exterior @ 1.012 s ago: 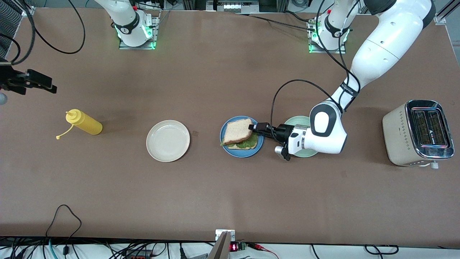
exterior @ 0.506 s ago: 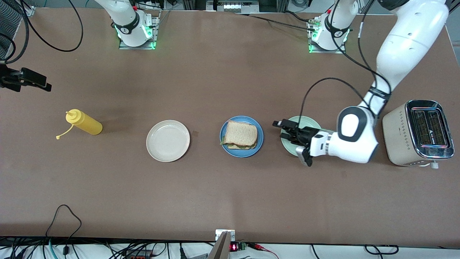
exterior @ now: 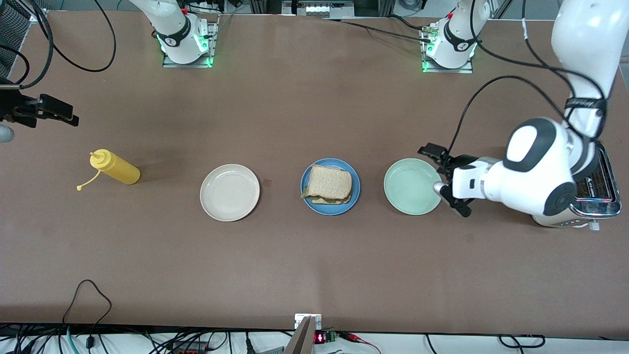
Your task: Make sandwich in blue plate with both arms
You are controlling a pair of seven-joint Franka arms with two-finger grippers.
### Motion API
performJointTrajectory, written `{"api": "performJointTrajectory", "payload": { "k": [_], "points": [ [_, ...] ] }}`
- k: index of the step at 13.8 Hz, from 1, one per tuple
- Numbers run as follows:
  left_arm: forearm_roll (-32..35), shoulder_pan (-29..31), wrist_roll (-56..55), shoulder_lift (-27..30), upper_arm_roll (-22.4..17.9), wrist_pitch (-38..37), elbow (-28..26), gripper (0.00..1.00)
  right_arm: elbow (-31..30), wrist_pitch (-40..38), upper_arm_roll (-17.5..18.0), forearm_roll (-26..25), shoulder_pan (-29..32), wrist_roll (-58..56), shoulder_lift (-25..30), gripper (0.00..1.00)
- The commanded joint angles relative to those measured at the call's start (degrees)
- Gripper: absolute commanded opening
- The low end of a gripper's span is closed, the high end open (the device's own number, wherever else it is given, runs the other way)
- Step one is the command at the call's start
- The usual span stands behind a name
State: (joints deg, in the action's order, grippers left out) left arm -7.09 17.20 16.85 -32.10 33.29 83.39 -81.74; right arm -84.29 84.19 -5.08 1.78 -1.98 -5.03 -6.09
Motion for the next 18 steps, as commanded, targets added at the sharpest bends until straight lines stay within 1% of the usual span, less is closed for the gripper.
{"api": "performJointTrajectory", "payload": {
  "k": [1, 2, 4, 5, 6, 7, 8, 9, 10, 12, 13, 14, 16, 18],
  "points": [
    [7.5, -0.4, -3.7, 8.0, -0.2, -5.2, 0.1, 1.0, -1.1, 0.6, 0.2, -1.0, -0.3, 0.6, 1.0, 1.0],
    [9.2, -0.4, -4.3, 10.5, -0.2, -6.2, 0.2, 1.0, -1.1, 0.5, 0.2, -1.0, -0.3, 0.6, 1.0, 1.0],
    [10.0, -0.4, -4.4, 14.1, -1.0, -7.7, 2.3, 1.0, -1.1, 0.5, 0.2, -1.0, -0.3, 1.2, 0.9, 1.0],
    [10.3, -2.1, -4.5, 16.7, -4.2, -7.8, 2.2, 1.0, -1.1, 0.6, 0.2, -0.5, -0.3, 1.5, 0.8, 1.0],
    [10.1, -6.7, -4.5, 18.4, -9.7, -7.7, 1.8, 1.0, -1.2, 0.7, 0.2, -0.5, -0.7, 1.6, 0.4, 1.0],
    [9.5, -11.8, -4.3, 20.0, -17.6, -7.5, 1.8, 1.0, -1.1, 0.8, 0.2, -0.5, -1.2, 1.6, 0.3, 1.0],
    [8.5, -15.6, -4.2, 20.9, -22.9, -7.1, 1.1, 1.0, -1.1, 1.0, 0.2, -0.7, -1.8, 1.6, 0.3, 1.0],
    [7.2, -16.5, -4.5, 22.4, -24.9, -5.9, -0.2, 1.0, -1.0, 0.9, 0.2, -0.7, -1.8, 1.6, 0.3, 1.0],
    [6.9, -16.8, -6.0, 25.1, -25.7, -2.6, -3.6, 1.0, -1.1, 1.0, 0.2, -0.4, -1.7, 1.6, 0.3, 1.0],
    [6.8, -19.5, -11.3, 32.4, -28.9, 8.9, -14.5, 1.0, -1.1, 2.5, 0.3, 0.2, -2.0, 4.1, -0.2, 1.0],
    [6.7, -19.7, -12.0, 34.5, -29.5, 12.5, -18.1, 1.0, -1.0, 2.6, 0.3, 0.1, -3.2, 6.1, -0.2, 1.0],
    [6.8, -19.7, -12.0, 34.9, -29.7, 13.1, -18.5, 1.0, -1.1, 2.8, 0.3, -0.6, -4.7, 7.6, -0.4, 1.0],
    [7.0, -19.8, -12.0, 35.4, -29.6, 12.6, -18.5, 1.0, -1.1, 4.3, 0.2, -1.0, -5.0, 7.9, -2.1, 1.0],
    [7.0, -19.7, -12.5, 35.3, -28.8, 9.1, -17.1, 1.0, -1.1, 5.0, 0.2, -1.0, -4.9, 7.9, -2.3, 1.0]
  ]
}}
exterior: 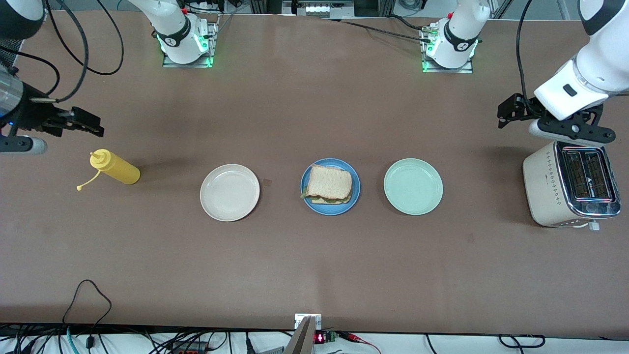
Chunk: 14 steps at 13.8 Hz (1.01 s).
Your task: Make sandwich in blue plate with both arms
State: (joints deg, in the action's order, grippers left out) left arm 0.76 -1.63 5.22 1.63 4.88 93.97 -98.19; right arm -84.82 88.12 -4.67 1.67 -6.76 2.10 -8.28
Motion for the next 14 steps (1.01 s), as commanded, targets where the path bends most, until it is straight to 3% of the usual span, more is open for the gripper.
{"api": "performJointTrajectory", "payload": {
  "k": [1, 14],
  "points": [
    [-0.8, -0.9, -0.9, 1.2, -0.4, -1.7, 0.2, 1.0, -0.5, 1.1, -0.2, -0.9, 0.0, 0.8, -0.1, 1.0],
    [-0.8, -0.3, -0.4, 0.6, -0.5, -2.0, 0.5, 1.0, -1.0, 1.4, -0.2, -0.9, 0.2, 0.8, -0.2, 1.0]
  ]
}}
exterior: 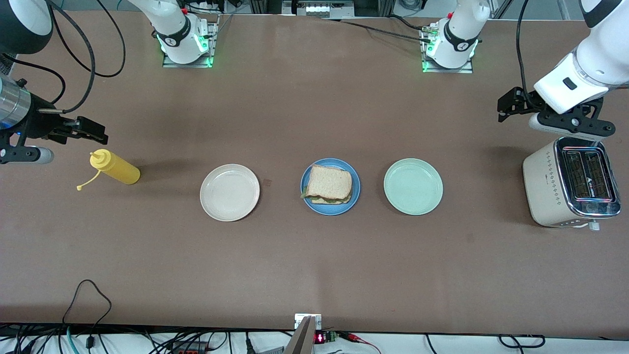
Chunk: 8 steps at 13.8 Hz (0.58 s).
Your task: Make sandwich in blue plate with both arms
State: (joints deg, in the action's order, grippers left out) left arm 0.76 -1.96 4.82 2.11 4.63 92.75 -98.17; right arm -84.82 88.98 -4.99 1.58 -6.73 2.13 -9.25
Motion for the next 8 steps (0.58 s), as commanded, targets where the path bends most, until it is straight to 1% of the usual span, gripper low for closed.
{"api": "performJointTrajectory", "payload": {
  "k": [1, 8],
  "points": [
    [-0.8, 0.0, 0.0, 0.1, -0.2, -0.7, 0.5, 1.0, -1.0, 0.6, 0.2, -0.8, 0.1, 0.8, 0.6, 1.0],
    [-0.8, 0.0, 0.0, -0.1, -0.2, -0.7, 0.5, 1.0, -0.8, 0.6, 0.2, -0.8, 0.2, 0.1, 0.5, 1.0]
  ]
}}
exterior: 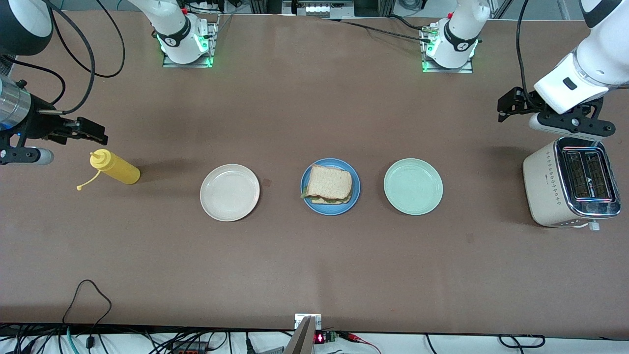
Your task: Make sandwich in blue plate with both arms
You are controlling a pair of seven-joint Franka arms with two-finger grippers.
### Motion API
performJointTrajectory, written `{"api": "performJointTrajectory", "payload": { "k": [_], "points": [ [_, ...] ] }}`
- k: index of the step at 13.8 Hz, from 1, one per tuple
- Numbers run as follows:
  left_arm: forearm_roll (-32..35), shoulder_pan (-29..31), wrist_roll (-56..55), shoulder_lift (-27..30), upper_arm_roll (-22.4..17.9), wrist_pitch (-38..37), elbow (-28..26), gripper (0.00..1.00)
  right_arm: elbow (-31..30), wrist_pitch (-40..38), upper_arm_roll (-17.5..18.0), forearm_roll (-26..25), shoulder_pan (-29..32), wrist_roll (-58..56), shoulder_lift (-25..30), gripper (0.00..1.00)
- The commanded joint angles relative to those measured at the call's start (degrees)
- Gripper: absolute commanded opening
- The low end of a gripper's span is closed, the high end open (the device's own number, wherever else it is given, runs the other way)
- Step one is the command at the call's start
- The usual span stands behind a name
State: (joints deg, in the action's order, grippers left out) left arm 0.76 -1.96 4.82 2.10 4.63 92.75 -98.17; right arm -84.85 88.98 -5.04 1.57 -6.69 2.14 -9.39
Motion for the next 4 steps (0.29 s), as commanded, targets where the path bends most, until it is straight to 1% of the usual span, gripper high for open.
{"api": "performJointTrajectory", "payload": {
  "k": [1, 4],
  "points": [
    [-0.8, 0.0, 0.1, -0.2, -0.2, -0.7, 0.6, 1.0, -0.6, 0.6, 0.2, -0.8, 0.2, -0.4, 0.4, 1.0],
    [-0.8, 0.0, 0.1, -0.5, -0.2, -0.7, 1.1, 1.0, -0.2, 0.5, 0.1, -0.1, 0.4, -0.5, -0.3, 1.0]
  ]
}}
